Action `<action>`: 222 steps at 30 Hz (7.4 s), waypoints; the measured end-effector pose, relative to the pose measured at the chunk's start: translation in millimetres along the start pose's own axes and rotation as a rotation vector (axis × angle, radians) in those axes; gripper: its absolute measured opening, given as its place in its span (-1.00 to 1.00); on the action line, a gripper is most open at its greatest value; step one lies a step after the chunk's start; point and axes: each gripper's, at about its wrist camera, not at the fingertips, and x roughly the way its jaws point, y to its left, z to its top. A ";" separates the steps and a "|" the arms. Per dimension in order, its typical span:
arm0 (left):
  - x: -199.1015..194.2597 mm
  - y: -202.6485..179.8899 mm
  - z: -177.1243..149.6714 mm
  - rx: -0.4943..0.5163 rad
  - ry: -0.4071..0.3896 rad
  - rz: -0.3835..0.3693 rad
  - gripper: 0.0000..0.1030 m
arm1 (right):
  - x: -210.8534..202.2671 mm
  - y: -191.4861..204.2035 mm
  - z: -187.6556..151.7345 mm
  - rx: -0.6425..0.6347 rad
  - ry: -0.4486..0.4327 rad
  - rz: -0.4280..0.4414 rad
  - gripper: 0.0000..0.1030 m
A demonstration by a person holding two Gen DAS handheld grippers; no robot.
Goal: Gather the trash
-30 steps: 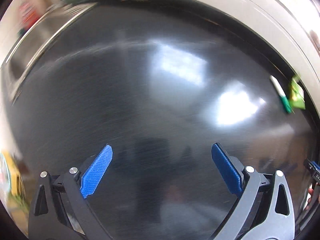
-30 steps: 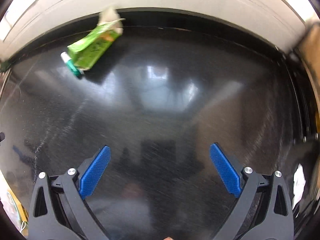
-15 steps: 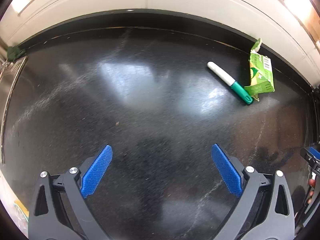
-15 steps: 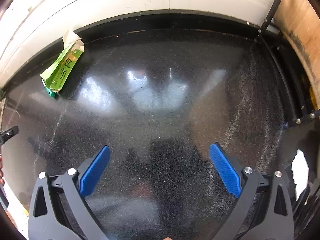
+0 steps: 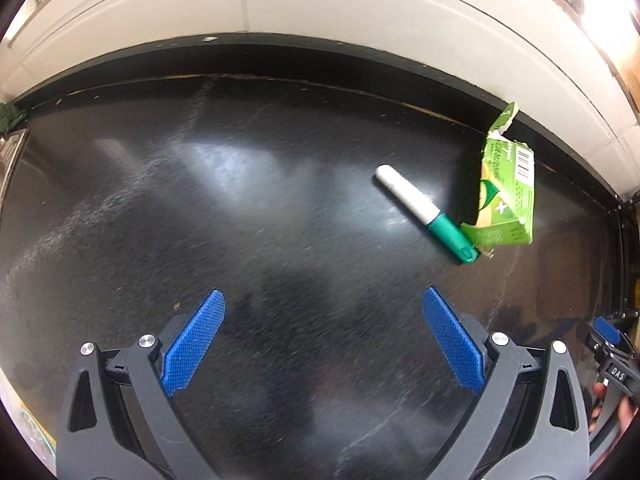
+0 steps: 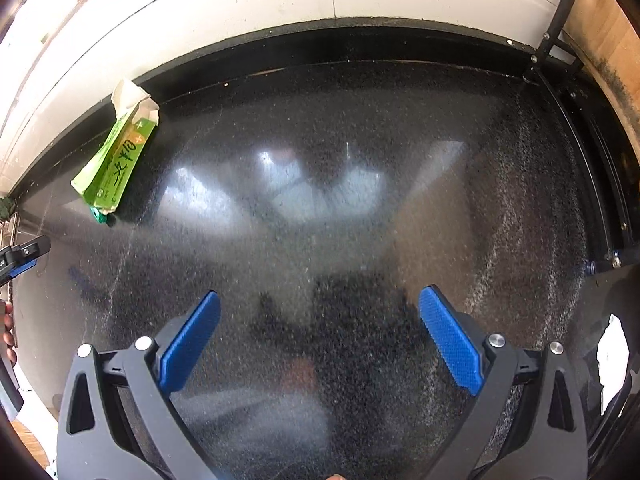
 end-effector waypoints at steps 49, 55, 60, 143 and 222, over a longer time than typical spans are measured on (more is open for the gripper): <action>87.9 -6.1 84.9 0.194 0.052 0.059 0.87 | 31.7 55.8 85.9 0.118 0.019 0.247 0.87; 92.0 -32.2 81.8 0.337 0.054 0.067 0.87 | 18.9 -14.4 45.3 0.210 0.015 0.142 0.87; 97.3 -56.9 89.5 0.485 0.049 0.068 0.87 | 7.4 -65.9 8.4 0.288 0.011 0.073 0.87; -167.3 315.8 -343.0 -0.818 -0.113 0.213 -0.76 | -32.7 496.8 -166.9 -0.992 0.224 0.489 -0.23; -33.0 0.0 -93.4 0.150 -0.032 0.038 0.87 | -48.3 29.9 -92.8 0.023 0.001 0.038 0.87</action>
